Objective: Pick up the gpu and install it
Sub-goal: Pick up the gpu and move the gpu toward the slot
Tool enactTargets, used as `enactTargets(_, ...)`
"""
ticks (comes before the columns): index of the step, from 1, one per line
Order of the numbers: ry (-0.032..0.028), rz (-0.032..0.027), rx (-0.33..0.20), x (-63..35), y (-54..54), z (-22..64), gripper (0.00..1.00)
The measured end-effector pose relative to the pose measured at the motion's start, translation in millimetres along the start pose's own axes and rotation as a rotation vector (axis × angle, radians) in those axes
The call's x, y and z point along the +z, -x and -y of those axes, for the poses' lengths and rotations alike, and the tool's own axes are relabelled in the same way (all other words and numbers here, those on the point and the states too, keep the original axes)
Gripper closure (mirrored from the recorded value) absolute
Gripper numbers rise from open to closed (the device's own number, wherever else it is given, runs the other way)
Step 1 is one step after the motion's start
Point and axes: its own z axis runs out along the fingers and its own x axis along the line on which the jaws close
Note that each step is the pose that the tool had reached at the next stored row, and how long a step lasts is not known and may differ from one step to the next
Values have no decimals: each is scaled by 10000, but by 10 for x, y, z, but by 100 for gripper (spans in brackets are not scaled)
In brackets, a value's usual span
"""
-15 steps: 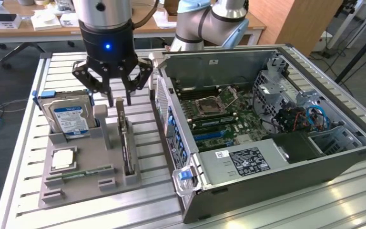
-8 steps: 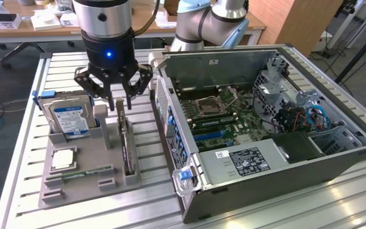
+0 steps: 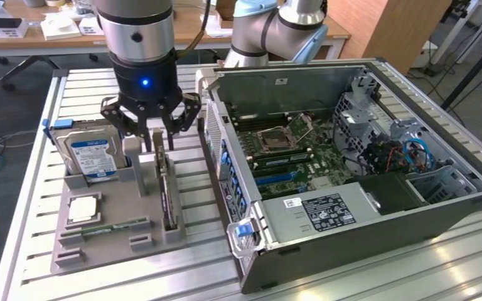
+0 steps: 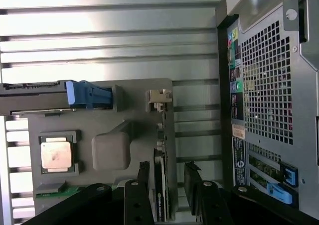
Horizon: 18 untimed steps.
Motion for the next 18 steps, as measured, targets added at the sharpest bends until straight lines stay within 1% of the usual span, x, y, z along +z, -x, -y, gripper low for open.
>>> enactTargets(5, -2, -2, 0, 79, -2, 4, 59)
enactTargets(10, 0, -2, 2, 87, -2, 10, 59)
enactTargets(13, 1, -2, 0, 85, -1, 56, 59)
enactTargets(18, 4, -3, 0, 80, -3, 163, 59)
